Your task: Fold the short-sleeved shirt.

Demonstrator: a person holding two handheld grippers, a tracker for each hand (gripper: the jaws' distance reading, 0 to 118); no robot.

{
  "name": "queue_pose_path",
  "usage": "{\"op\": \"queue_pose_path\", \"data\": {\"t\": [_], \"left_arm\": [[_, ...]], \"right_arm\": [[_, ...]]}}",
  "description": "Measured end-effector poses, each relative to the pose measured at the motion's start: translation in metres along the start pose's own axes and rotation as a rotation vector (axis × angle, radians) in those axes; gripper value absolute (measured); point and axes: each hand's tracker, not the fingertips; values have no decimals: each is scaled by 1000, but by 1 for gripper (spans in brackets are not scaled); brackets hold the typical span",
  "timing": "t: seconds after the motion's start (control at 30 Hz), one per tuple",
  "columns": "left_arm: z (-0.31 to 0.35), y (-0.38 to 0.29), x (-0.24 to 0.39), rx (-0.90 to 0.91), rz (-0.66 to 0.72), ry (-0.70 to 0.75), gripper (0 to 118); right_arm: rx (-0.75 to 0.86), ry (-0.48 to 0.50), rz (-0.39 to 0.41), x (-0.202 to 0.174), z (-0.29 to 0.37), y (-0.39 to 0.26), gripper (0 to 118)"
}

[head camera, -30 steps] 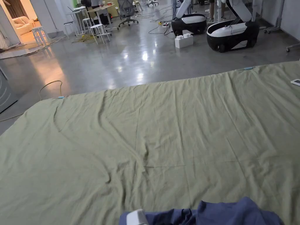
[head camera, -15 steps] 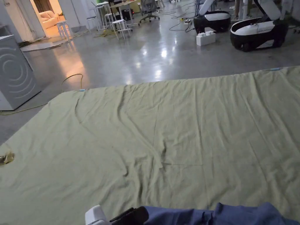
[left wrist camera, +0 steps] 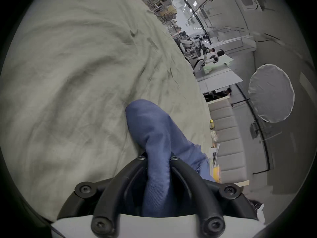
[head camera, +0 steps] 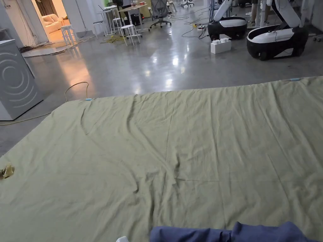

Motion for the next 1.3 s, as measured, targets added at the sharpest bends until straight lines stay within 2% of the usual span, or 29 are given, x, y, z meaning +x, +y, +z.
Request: {"op": "queue_pose_path", "data": {"t": [0.1, 0.23, 0.27, 0.37, 0.43, 0.5, 0.63, 0.8, 0.83, 0.87, 0.9, 0.93, 0.97, 1.0, 1.03, 1.1, 1.13, 1.17, 1.23, 1.27, 1.3], "left_arm": [[18, 7, 0, 24, 95, -17, 14], [80, 19, 9, 135, 27, -67, 14], [96, 24, 16, 151, 1, -52, 14], [126, 28, 41, 192, -286, 145, 14], [129, 25, 66, 215, -349, 229, 14], [122, 6, 87, 248, -389, 166, 14], [59, -52, 133, 148, -473, 79, 14], [-42, -110, 166, -19, -497, 75, 15], [-57, -117, 168, -66, -506, 80, 18], [-72, -124, 171, -119, -520, 84, 35], [-81, -133, 173, -151, -536, 96, 35], [-88, -141, 176, -150, -565, 125, 41], [-88, -144, 176, -153, -577, 113, 54], [-80, -145, 177, -155, -586, 96, 72], [-65, -144, 179, -133, -580, 48, 81], [-26, -131, 181, -137, -544, -46, 77], [-6, -127, 179, -115, -509, -105, 68], [8, -126, 176, -29, -469, -125, 56], [11, -118, 173, -1, -434, -74, 52], [1, -116, 172, -11, -431, -25, 39], [-11, -116, 167, -12, -440, -6, 16]], "right_arm": [[2, 6, 9, -2, 0, 0, 0], [-6, 19, 15, -4, -5, 2, 0], [-7, 24, 16, -1, -6, 2, 0], [-13, 41, 5, 2, -12, 1, 0], [-16, 56, -13, 5, -17, -1, 0], [-25, 48, -29, 4, -22, -4, 0], [-14, 48, -40, 2, -12, -4, 0], [-1, -3, -20, 10, 7, -5, 0], [2, -16, -23, 13, 10, -7, 0], [1, -28, -35, 17, 12, -8, 0], [-2, -39, -46, 20, 14, -10, 0], [-7, -49, -55, 24, 15, -12, 0], [-10, -58, -59, 27, 17, -13, 0], [-13, -68, -63, 30, 18, -15, 0], [-14, -74, -66, 33, 19, -16, 0], [-16, -76, -78, 39, 20, -19, 0], [-18, -74, -86, 41, 20, -20, 0], [-21, -70, -93, 43, 19, -21, 0], [-22, -65, -102, 45, 17, -22, 0], [-24, -60, -109, 46, 15, -22, 0], [-30, -52, -111, 46, 13, -21, 0]]}}
